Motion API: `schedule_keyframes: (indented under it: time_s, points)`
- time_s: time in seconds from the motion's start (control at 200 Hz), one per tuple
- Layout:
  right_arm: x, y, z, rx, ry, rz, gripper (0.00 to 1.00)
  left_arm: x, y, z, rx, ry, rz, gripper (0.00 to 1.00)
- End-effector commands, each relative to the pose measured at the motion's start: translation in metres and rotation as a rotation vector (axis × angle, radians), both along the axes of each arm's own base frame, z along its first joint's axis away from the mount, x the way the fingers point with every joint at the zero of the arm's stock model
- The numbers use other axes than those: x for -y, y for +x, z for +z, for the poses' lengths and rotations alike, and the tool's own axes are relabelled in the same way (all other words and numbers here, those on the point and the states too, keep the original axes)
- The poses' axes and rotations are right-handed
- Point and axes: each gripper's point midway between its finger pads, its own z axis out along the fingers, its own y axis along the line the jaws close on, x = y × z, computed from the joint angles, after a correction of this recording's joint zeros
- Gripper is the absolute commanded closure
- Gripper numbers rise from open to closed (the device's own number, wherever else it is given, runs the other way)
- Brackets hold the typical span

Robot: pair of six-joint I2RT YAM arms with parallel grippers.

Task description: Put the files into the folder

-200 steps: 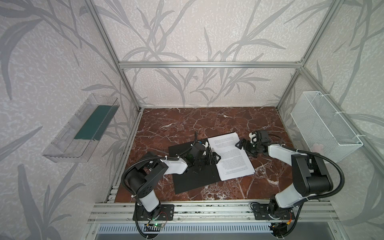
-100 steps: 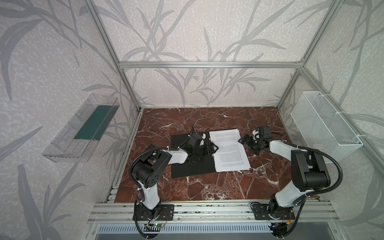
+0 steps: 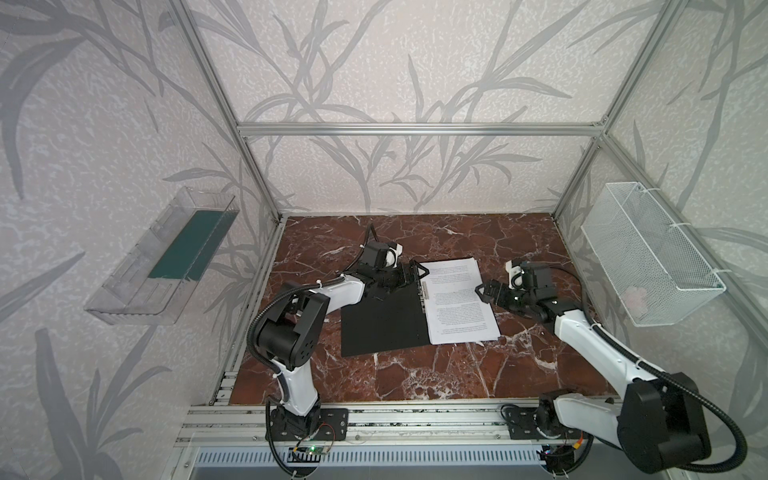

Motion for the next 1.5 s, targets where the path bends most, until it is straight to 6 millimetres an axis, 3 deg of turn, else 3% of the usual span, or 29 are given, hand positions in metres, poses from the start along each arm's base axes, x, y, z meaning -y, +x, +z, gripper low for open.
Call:
schedule_keyframes:
  time_s: [0.0,0.26,0.61,0.85,1.3,1.5]
  points:
    - [-0.014,0.003,0.008,0.051,0.058,0.052,0.01,0.003,0.011,-0.008,-0.026,-0.022,-0.05,0.01]
    - [-0.021,0.001,0.017,0.103,0.094,0.078,0.01,0.007,0.036,-0.032,-0.084,-0.022,-0.063,0.01]
    - [-0.028,0.003,0.015,0.09,0.134,0.1,0.01,0.019,0.046,-0.036,-0.11,-0.089,-0.097,0.01]
    - [-0.032,0.003,0.012,0.077,0.149,0.11,0.01,0.028,0.047,-0.025,-0.102,-0.178,-0.12,0.01]
    - [-0.033,0.004,0.006,0.057,0.155,0.112,0.01,0.028,0.042,-0.011,-0.09,-0.212,-0.115,0.01]
    - [-0.033,0.005,0.004,0.053,0.151,0.111,0.01,0.03,0.037,0.006,-0.063,-0.242,-0.127,0.01]
